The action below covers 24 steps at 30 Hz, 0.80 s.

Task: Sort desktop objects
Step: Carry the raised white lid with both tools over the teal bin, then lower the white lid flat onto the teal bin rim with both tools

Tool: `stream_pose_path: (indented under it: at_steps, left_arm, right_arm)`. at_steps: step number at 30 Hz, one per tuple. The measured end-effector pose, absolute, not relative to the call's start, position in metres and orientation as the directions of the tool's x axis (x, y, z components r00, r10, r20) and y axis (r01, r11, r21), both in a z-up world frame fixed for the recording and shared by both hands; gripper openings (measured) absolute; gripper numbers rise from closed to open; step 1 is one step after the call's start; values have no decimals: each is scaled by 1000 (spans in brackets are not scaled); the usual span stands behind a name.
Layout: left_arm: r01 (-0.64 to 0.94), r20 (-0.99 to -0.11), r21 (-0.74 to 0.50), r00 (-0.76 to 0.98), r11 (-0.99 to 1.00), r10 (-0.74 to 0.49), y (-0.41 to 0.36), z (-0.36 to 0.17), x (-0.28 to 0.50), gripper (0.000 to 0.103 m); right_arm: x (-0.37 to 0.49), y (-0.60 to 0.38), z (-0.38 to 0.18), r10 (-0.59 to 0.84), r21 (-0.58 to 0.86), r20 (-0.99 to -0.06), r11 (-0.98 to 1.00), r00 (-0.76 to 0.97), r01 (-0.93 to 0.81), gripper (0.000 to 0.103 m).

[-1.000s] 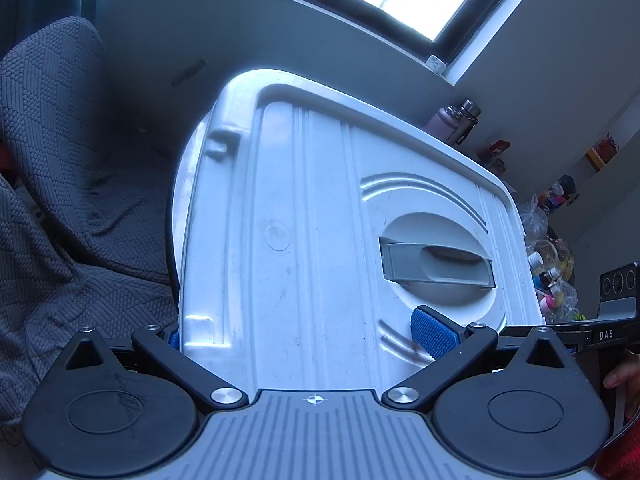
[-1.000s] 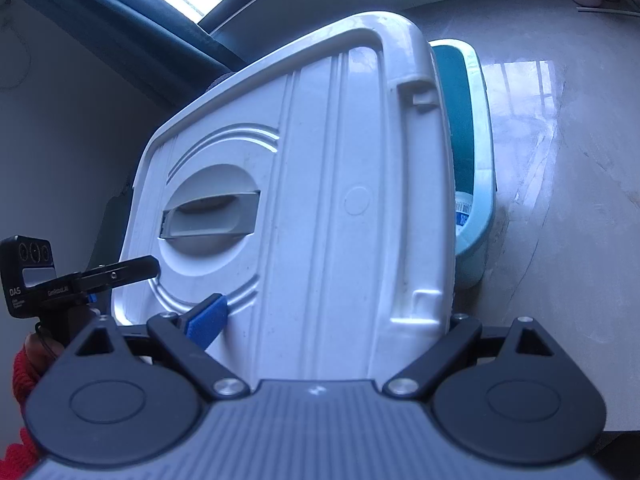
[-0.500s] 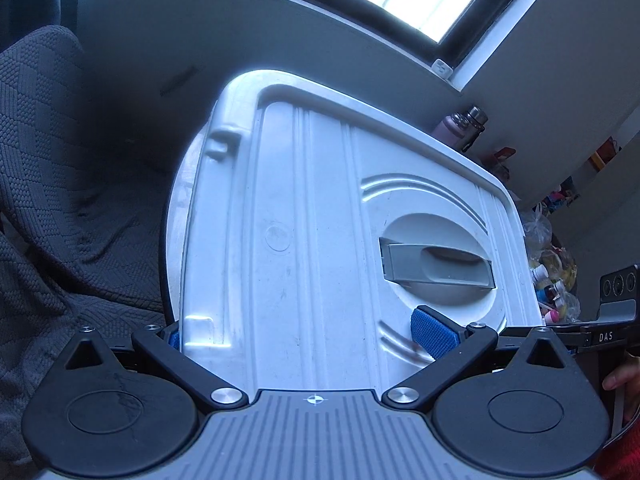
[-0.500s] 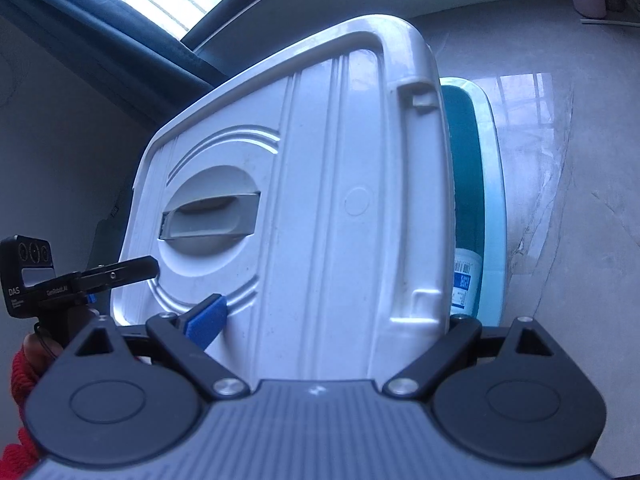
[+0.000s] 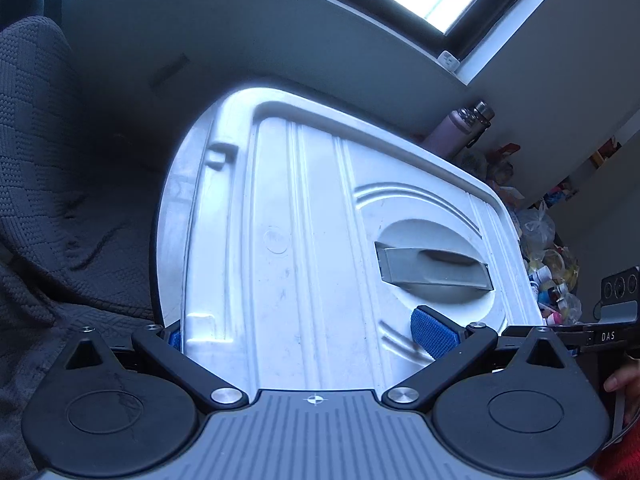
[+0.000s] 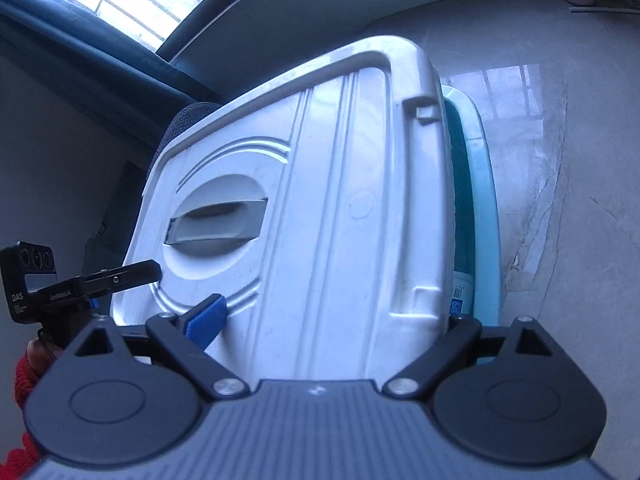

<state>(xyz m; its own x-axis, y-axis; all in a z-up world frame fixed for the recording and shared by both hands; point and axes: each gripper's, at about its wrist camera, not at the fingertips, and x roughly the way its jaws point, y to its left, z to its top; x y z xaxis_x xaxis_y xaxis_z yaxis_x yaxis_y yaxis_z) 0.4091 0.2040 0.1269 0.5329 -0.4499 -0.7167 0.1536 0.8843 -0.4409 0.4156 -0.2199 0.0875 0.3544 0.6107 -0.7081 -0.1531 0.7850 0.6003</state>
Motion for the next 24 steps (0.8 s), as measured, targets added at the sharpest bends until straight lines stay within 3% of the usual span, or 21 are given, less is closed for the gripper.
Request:
stream_pose_path:
  at_steps: [4,13,24]
  left_arm:
    - [143,-766,-321,542,936,-346,207,128,417,103]
    - [135,-769,-318,543,938,-339,211,125,423,103]
    - [139,-781,-276,545,951,-306,202,132,423,103]
  right_arm:
    - [419,-217,100,480,473,-796,873,369,-116,95]
    - [403,-207,128,308,298,-829,950,467,-97,96]
    - [405,-202,131,264,239,-842,964,470,-115,96]
